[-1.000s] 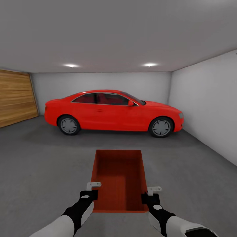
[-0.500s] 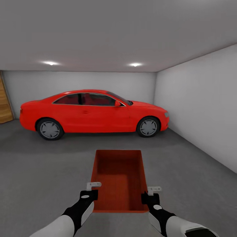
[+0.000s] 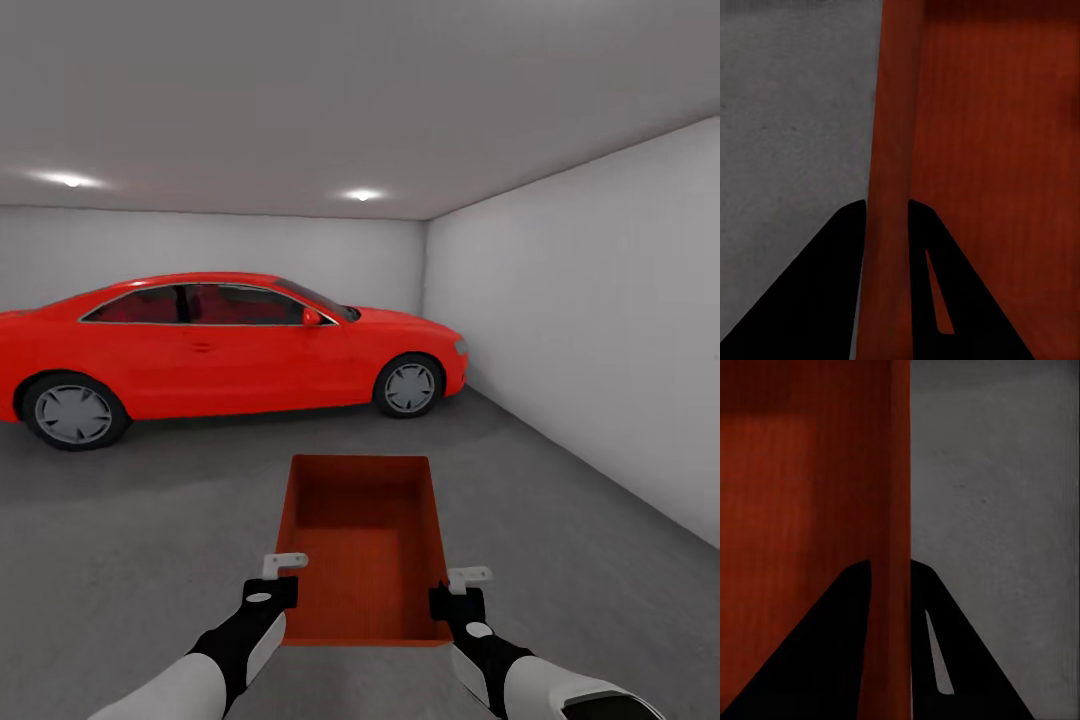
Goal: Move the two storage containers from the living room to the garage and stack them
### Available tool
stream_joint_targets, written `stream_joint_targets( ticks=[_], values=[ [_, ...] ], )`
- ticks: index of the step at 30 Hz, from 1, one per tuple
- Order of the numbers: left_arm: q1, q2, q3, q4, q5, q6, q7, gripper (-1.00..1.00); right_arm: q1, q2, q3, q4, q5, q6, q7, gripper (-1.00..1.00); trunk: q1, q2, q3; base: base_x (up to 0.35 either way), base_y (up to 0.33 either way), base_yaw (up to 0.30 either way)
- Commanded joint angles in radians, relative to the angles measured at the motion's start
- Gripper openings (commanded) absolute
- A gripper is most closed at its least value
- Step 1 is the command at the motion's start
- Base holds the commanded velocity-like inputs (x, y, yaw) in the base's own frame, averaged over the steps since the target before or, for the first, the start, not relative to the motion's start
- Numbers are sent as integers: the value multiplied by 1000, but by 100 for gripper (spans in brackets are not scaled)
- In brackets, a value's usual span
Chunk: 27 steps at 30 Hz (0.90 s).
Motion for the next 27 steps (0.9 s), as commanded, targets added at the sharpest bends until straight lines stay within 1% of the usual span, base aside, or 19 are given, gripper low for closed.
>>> stream_joint_targets(
  ticks=[1, 13, 27],
  values=[
    [-1, 1, 80, -6, -16, -28, 15, -100, 0, 1, -57, 1, 13, 2, 7, -100, 1, -1, -2, 321, 0, -281],
    [-1, 0, 80, -6, -16, -28, 15, -100, 0, 1, -57, 1, 13, 2, 7, -100, 1, -1, -2, 321, 0, -264],
    [-1, 0, 80, -7, -16, -28, 15, -100, 0, 1, -57, 1, 13, 2, 7, -100, 1, -1, -2, 321, 6, -15]
  ],
)
